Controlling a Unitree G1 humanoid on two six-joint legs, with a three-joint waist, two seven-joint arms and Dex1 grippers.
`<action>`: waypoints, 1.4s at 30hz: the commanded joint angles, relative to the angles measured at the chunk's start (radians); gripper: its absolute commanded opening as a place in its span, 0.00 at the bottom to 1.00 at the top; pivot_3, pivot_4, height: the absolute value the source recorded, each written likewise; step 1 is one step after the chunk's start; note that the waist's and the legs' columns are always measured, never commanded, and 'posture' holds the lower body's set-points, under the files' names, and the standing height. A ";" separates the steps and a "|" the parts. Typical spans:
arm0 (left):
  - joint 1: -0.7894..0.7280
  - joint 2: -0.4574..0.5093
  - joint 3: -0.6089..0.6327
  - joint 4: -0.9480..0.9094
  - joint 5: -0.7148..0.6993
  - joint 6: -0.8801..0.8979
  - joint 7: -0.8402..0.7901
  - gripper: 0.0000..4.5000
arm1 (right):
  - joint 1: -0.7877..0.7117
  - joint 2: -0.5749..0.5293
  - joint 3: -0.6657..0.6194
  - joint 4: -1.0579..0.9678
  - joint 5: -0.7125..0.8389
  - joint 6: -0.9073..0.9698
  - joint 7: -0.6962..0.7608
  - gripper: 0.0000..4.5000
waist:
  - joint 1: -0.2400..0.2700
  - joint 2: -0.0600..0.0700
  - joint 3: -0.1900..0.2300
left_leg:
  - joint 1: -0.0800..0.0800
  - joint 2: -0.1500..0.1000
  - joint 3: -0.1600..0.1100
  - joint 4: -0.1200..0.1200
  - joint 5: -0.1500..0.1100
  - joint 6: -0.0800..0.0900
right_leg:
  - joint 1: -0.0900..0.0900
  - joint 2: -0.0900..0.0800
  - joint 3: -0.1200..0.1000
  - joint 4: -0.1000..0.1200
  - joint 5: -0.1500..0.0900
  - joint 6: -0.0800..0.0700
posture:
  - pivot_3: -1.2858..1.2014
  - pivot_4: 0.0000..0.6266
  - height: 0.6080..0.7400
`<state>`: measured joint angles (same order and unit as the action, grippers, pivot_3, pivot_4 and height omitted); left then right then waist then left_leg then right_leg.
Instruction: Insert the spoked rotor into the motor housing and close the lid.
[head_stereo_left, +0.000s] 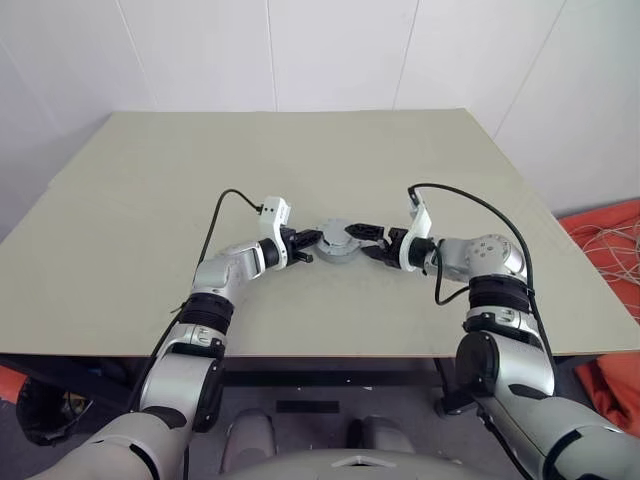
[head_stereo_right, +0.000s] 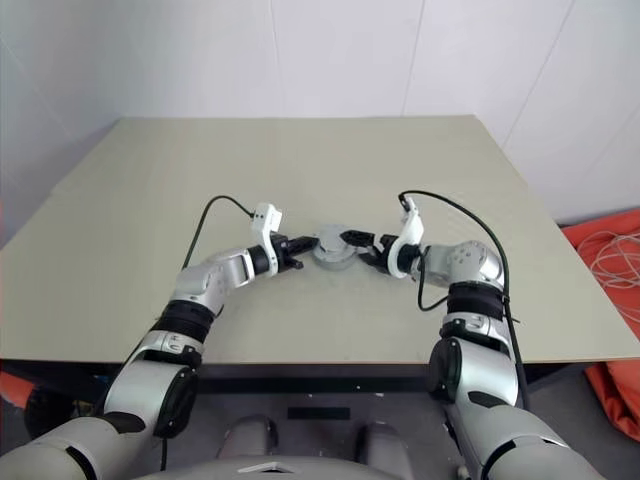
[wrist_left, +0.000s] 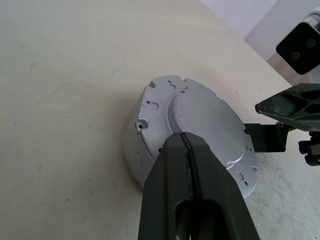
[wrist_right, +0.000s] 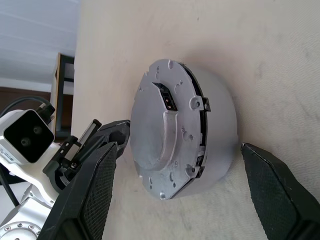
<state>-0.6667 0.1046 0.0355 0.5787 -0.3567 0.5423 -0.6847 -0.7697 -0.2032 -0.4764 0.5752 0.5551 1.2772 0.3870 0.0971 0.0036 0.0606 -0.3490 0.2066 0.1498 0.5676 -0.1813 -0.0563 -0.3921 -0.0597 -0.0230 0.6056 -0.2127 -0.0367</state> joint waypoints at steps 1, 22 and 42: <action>-0.020 -0.001 -0.002 -0.028 -0.001 -0.004 -0.006 0.00 | -0.018 0.027 -0.001 0.021 0.026 -0.003 -0.008 1.00 | 0.000 0.000 0.000 | 0.000 0.000 0.000 0.000 0.000 0.000 | 0.000 0.000 0.000 0.000 0.000 0.000 | 0.52 0.00 1.00; -0.014 -0.003 0.005 -0.032 0.006 -0.005 -0.004 0.00 | -0.029 0.094 -0.051 -0.033 0.135 0.156 0.046 1.00 | 0.011 0.000 0.000 | -0.010 0.001 0.001 -0.004 0.001 -0.001 | -0.011 0.001 -0.002 0.000 -0.002 -0.004 | 0.52 0.00 1.00; -0.009 -0.012 0.001 -0.035 0.007 -0.002 -0.007 0.00 | -0.006 0.094 -0.073 -0.028 0.116 0.060 -0.041 0.36 | 0.027 0.000 0.000 | -0.011 0.001 0.000 -0.004 0.001 -0.002 | -0.011 0.001 -0.003 0.001 -0.002 -0.004 | 0.52 0.00 1.00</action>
<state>-0.6632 0.1026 0.0504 0.5710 -0.3468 0.5439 -0.6752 -0.7577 -0.1154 -0.5410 0.5847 0.6298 1.3521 0.3373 0.1241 0.0040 0.0608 -0.3597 0.2076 0.1501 0.5636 -0.1804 -0.0578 -0.4036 -0.0589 -0.0258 0.6062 -0.2146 -0.0409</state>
